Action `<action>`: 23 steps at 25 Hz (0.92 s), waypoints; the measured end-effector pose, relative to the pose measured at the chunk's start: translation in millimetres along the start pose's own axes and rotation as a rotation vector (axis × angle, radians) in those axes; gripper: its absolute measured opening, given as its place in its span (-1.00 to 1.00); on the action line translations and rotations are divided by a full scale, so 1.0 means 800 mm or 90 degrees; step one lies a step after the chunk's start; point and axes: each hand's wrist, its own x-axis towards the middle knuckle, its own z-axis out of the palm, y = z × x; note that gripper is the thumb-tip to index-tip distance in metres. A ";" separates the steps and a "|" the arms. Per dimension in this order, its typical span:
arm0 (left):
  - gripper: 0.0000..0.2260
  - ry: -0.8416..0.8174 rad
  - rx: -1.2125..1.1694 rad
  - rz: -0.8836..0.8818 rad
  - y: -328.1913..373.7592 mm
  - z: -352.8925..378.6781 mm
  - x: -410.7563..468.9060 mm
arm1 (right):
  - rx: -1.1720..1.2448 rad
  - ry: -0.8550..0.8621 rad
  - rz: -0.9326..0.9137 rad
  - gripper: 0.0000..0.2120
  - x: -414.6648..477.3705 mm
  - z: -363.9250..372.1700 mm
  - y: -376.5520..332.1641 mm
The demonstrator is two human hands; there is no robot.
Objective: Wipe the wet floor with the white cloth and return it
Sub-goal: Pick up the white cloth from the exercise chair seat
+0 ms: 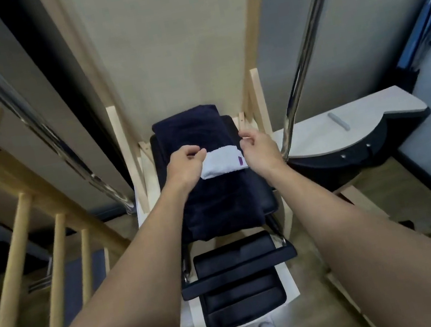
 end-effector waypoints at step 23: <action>-0.89 -0.109 -0.045 0.078 0.151 0.092 0.092 | 0.048 0.020 0.056 -0.47 0.094 -0.145 -0.035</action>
